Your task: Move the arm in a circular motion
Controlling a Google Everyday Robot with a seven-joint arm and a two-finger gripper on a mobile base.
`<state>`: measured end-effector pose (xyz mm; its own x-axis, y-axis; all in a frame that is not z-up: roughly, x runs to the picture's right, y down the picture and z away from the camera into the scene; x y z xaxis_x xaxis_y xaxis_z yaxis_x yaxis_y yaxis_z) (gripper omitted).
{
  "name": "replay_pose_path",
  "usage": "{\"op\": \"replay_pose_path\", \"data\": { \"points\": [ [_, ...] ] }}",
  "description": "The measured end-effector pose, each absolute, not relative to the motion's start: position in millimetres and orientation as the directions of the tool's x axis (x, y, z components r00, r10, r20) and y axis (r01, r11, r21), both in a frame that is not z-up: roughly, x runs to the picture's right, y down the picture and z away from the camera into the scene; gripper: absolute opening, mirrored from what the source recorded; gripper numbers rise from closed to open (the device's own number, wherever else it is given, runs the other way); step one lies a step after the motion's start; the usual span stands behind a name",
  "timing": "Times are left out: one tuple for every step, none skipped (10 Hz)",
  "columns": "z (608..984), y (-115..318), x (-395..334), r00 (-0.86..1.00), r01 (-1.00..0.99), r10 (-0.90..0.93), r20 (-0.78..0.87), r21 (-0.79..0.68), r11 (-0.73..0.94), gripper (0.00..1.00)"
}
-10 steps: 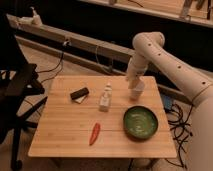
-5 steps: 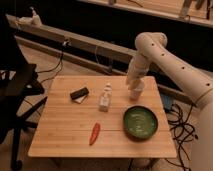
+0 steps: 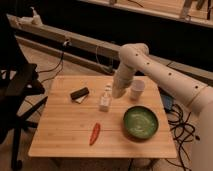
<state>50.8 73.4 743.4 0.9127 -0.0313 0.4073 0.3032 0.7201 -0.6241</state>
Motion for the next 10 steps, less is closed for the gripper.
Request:
{"op": "replay_pose_path", "data": {
  "points": [
    [736,92,45,0.908,0.307,-0.018,0.418,-0.637,0.708,0.0],
    [726,112,43,0.906,0.304,0.001,0.423,-0.653,0.694,0.0],
    [715,131,46,0.908,0.289,0.026,0.418,-0.671,0.683,0.0],
    [705,148,54,0.916,0.259,0.056,0.397,-0.693,0.672,0.0],
    [699,157,66,0.926,0.223,0.083,0.367,-0.713,0.665,0.0],
    [695,164,84,0.936,0.181,0.113,0.335,-0.731,0.658,0.0],
    [691,169,109,0.946,0.144,0.13,0.298,-0.742,0.654,0.05],
    [689,167,126,0.947,0.149,0.118,0.298,-0.736,0.66,0.14],
    [691,165,137,0.945,0.166,0.105,0.31,-0.731,0.661,0.24],
    [696,161,142,0.942,0.171,0.107,0.318,-0.73,0.662,0.34]
  ]
}}
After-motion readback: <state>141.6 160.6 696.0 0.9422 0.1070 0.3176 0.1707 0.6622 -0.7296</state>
